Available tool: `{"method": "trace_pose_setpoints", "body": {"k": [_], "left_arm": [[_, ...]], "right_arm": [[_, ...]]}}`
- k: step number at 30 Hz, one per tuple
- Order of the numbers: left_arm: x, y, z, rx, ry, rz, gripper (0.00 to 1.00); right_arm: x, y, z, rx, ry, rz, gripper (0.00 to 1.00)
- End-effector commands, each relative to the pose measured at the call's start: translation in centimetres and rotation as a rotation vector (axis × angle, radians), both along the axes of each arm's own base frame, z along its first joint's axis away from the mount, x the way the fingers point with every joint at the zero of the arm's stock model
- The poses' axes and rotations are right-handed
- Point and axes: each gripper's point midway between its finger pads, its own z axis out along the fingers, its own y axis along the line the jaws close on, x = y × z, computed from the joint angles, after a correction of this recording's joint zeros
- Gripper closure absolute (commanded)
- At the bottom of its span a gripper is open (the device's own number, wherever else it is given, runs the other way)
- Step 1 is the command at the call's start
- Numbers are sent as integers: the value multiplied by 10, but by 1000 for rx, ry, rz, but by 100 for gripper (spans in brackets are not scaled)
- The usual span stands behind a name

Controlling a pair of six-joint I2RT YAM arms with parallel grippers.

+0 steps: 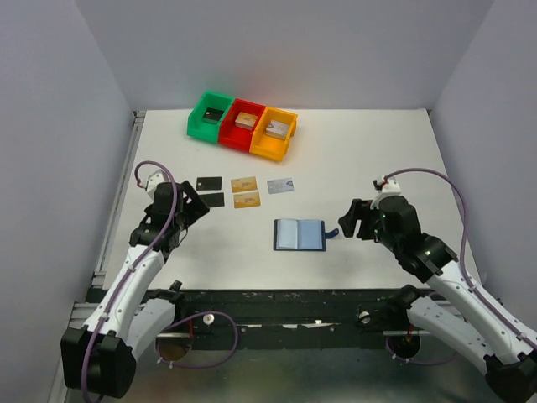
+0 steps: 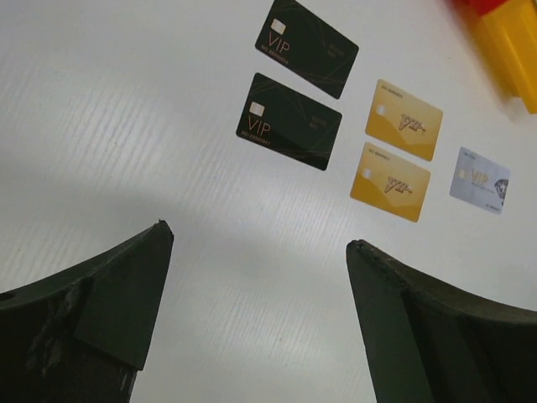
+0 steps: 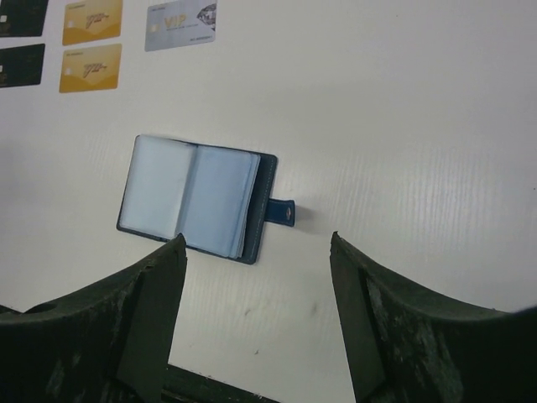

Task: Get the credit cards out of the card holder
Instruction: Reset both arms

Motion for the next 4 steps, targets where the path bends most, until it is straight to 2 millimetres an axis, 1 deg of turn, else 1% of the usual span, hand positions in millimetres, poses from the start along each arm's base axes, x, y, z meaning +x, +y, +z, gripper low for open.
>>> {"method": "trace_pose_setpoints", "body": {"k": [1,4], "left_arm": [[-11,-4,-3,-2,41,-6,1],[-14,-6,-4,0,60,-28,1]], "right_arm": [[5,-9,-2,-14,-28,-55,23],[5,-7,-3,1,-18,-60,23]]}}
